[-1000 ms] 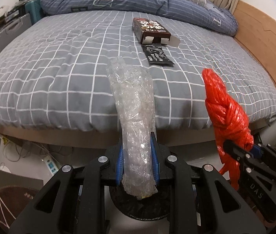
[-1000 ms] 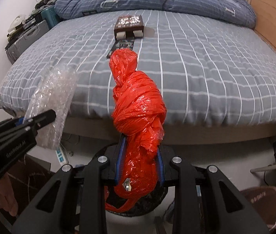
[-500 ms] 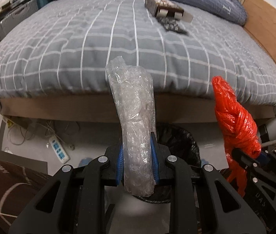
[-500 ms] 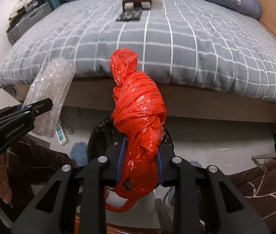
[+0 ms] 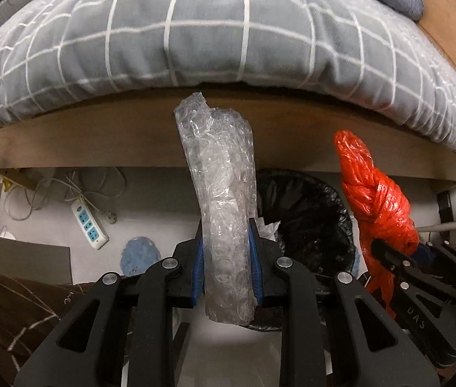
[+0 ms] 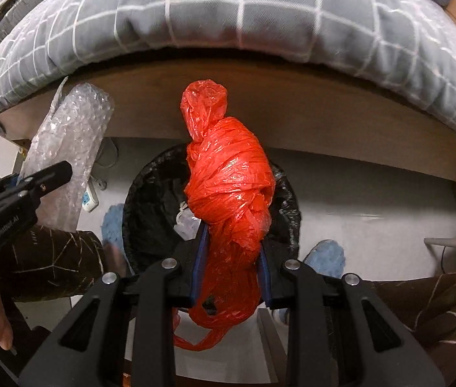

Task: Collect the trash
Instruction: 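Open the right tool to drop the red bag into the bin, then open the left tool to drop the bubble wrap into the bin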

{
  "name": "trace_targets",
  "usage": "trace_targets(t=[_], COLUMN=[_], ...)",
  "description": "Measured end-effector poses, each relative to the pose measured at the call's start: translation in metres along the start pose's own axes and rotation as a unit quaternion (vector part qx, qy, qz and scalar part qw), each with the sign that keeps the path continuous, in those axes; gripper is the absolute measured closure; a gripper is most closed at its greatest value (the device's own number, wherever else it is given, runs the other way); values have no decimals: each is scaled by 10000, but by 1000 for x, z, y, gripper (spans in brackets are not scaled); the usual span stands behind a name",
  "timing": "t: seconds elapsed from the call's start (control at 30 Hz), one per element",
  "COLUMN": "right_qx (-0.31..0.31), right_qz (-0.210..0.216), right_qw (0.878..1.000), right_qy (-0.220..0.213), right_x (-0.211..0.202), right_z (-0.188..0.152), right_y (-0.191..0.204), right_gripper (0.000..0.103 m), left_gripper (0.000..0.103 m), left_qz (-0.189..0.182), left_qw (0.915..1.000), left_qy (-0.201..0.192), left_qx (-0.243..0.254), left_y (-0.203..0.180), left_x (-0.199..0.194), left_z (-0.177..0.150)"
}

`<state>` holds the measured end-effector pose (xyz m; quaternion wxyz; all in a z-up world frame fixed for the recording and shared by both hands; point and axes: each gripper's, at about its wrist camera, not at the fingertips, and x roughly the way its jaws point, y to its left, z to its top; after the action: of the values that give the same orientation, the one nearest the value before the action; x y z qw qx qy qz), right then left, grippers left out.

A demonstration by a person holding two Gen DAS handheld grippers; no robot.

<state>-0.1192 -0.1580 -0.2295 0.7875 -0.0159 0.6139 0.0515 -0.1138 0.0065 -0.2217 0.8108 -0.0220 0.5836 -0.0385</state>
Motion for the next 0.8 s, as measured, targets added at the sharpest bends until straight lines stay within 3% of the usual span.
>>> trace_targets(t=[0.27, 0.53, 0.63, 0.8], right_qx=[-182, -278, -175, 77], right_qz=[161, 78, 39, -179], right_qw=[9997, 9994, 9996, 9990], right_qy=[54, -187, -205, -411], right_x=[18, 15, 13, 2], right_z=[13, 16, 17, 18], right_y=[15, 17, 4, -18], right_gripper=[71, 35, 31, 11], left_gripper=[80, 80, 80, 80], left_qz=[155, 142, 116, 144], left_qw=[9998, 9998, 9998, 9996], left_qy=[140, 159, 175, 216], left_qx=[-69, 13, 62, 150], left_y=[17, 9, 3, -13], left_x=[11, 13, 15, 18], left_z=[-6, -4, -3, -1])
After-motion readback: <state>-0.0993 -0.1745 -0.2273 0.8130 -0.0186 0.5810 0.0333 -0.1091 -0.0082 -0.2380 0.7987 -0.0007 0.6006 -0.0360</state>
